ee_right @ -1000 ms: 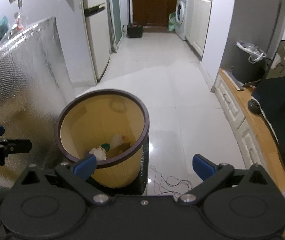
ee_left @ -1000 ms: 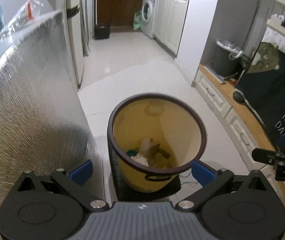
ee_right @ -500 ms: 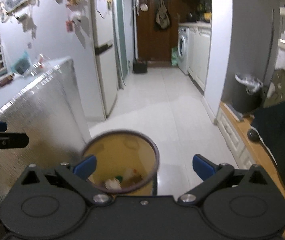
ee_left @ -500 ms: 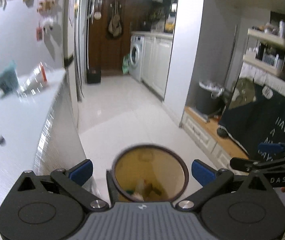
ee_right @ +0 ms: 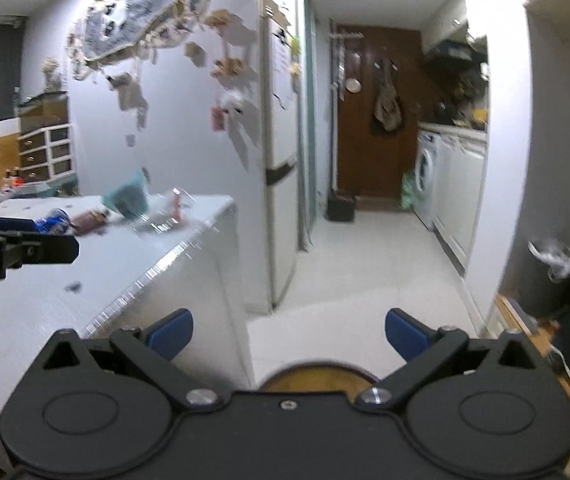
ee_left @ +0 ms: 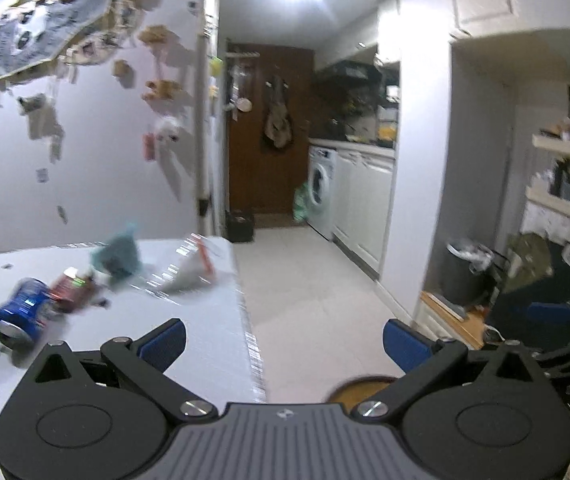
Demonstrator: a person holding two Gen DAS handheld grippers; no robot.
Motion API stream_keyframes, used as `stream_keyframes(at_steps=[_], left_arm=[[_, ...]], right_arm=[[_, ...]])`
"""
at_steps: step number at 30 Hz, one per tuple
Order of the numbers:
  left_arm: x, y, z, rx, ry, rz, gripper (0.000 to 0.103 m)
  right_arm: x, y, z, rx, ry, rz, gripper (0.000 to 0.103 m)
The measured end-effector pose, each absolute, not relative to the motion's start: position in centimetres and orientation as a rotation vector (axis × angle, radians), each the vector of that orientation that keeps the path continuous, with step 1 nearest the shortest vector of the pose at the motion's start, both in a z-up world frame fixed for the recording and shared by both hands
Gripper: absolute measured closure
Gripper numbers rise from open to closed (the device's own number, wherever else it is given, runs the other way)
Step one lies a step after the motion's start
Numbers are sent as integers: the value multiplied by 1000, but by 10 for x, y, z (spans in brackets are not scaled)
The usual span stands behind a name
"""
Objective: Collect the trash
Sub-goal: 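Grasp the blue Pepsi can with the left tool while the right tool grasps the red wrapper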
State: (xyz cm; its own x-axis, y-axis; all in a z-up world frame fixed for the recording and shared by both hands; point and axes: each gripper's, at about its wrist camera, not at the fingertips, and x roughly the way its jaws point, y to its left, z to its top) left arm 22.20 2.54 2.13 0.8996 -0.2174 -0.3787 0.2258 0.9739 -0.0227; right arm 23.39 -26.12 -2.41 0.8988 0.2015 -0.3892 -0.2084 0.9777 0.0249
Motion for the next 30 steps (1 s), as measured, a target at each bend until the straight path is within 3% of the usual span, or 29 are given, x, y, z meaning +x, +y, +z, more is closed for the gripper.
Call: stream_keyframes(at_steps=[17,30], left_arm=[[296,230,57,-130,342,-8,0],[388,373,-32,-646,390,-105,0]], right_arm=[[296,-129,27,-45,349,390,0],[360,-45,39,37,407,490,0]])
